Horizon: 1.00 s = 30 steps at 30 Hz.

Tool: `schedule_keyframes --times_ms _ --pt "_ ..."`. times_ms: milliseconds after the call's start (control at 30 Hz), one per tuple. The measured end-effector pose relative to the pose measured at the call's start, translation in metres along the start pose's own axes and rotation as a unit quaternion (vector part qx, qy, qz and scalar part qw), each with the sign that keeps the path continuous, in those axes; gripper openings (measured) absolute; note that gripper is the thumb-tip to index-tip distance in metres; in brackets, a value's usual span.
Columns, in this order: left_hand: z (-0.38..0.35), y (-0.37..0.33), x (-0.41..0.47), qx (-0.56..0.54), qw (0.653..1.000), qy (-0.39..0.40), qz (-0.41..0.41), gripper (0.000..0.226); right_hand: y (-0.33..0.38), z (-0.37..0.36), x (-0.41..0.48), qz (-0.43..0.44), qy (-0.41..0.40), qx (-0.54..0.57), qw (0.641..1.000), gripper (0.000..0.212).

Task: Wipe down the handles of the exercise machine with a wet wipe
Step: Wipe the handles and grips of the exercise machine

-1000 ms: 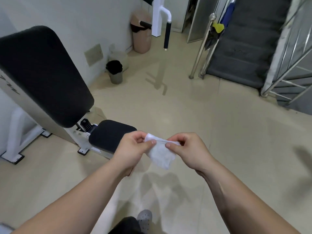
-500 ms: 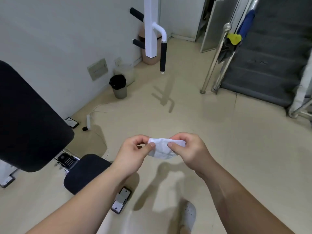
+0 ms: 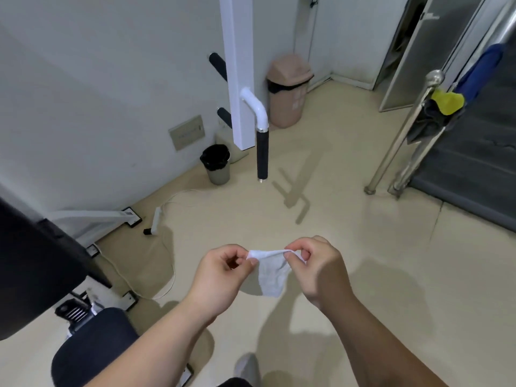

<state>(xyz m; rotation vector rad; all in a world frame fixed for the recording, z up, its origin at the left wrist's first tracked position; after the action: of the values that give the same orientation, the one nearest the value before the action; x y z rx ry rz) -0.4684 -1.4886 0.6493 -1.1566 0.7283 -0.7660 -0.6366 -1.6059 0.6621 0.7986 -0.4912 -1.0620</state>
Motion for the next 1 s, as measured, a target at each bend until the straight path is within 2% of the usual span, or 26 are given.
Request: schedule_keyframes --times_ms 133,267,433,533,600,667,800,1000 --pt "-0.019 -0.003 0.071 -0.027 1.000 0.006 -0.003 0.022 0.004 0.009 0.072 0.039 -0.041 -0.054 0.997 0.007" --pt "-0.030 -0.002 0.142 -0.031 0.999 0.030 0.007 0.022 0.006 0.013 0.135 -0.023 -0.054 -0.070 0.996 0.010" --pt "-0.032 -0.023 0.201 -0.050 0.998 0.040 0.007 0.022 0.026 0.013 0.188 -0.003 -0.104 0.056 0.993 0.020" --pt "-0.023 -0.039 0.218 -0.087 0.996 -0.027 0.005 0.009 0.031 0.009 0.212 0.004 -0.094 0.130 0.987 0.020" --pt "-0.011 -0.047 0.227 -0.126 0.988 -0.094 0.007 0.023 0.027 0.005 0.229 -0.002 -0.077 0.173 0.982 0.018" --pt "-0.002 -0.057 0.237 -0.135 0.980 -0.148 -0.003 0.019 0.021 0.001 0.249 -0.009 -0.057 0.220 0.974 0.016" --pt "-0.001 -0.080 0.250 -0.098 0.973 -0.205 -0.041 0.007 0.018 -0.010 0.285 -0.003 0.007 0.267 0.964 0.024" --pt "-0.012 -0.103 0.246 -0.014 0.940 -0.340 -0.034 0.005 0.030 -0.019 0.324 0.104 0.131 0.295 0.941 0.019"
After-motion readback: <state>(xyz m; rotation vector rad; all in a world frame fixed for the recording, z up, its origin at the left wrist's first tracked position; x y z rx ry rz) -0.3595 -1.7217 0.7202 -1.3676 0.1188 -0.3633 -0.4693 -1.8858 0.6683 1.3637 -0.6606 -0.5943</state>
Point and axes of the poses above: each hand's wrist, its own x-axis towards the middle knuckle, its own z-axis out of the back of the hand, y = z × x, the point moved 8 cm from there along x, towards the middle knuckle, and after that the axes turned 3 degrees about -z, right-handed, at the moved point
